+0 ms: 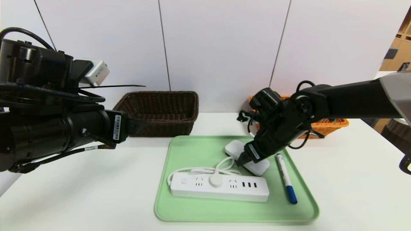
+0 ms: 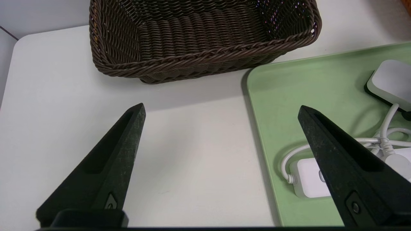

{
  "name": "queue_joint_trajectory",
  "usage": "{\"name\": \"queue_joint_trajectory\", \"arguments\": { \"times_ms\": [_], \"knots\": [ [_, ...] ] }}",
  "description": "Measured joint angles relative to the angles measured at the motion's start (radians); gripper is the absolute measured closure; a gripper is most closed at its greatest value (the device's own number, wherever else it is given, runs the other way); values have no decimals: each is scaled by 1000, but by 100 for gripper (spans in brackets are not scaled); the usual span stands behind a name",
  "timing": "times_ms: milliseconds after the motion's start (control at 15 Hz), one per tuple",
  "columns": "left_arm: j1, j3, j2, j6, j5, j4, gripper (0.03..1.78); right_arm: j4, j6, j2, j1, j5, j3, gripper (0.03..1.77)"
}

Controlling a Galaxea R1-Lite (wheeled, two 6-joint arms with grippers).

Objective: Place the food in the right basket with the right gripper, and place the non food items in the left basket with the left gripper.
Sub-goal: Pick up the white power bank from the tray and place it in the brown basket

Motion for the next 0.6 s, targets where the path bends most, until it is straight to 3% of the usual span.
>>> {"name": "queue_joint_trajectory", "arguments": {
  "times_ms": [600],
  "knots": [
    [0, -4, 8, -1, -1, 0, 12, 0, -1, 19, -14, -3, -13, 10]
  ]
}}
